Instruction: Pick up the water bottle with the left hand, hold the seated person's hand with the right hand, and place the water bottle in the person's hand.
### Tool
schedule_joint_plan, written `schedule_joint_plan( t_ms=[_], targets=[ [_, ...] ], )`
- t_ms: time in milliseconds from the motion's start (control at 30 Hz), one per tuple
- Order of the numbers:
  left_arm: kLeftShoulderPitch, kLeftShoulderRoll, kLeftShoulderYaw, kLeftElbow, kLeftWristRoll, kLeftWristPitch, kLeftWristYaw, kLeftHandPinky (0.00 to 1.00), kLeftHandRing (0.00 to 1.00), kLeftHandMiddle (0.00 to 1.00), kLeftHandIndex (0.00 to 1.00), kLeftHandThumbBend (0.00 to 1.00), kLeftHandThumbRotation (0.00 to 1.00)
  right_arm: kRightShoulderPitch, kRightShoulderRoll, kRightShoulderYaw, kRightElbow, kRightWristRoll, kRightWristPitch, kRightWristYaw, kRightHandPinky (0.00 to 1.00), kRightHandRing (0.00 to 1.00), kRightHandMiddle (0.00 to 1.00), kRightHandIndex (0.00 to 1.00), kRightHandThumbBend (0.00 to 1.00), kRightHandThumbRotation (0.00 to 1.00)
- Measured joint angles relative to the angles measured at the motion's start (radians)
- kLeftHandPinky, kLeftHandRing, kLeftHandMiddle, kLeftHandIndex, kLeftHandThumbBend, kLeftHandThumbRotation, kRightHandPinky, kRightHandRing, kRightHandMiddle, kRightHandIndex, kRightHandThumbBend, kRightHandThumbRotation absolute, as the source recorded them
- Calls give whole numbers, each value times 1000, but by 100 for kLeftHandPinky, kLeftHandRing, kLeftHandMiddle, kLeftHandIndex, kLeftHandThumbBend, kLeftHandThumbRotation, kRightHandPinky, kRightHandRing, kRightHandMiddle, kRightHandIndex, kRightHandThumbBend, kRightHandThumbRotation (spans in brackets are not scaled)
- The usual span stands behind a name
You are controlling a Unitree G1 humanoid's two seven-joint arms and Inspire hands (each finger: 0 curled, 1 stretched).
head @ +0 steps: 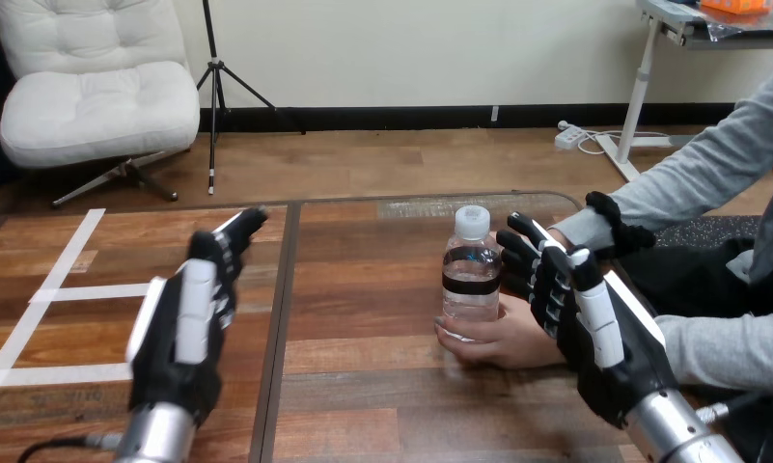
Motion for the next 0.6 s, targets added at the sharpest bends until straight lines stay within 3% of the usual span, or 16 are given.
schedule_joint_plan(
  t_ms=[600],
  targets=[
    [120, -1, 22, -108, -1, -10, 31, 100, 93, 89, 81, 81, 100, 118, 45, -1, -231, 42, 85, -50, 100, 100, 100, 100, 100, 100]
  ],
)
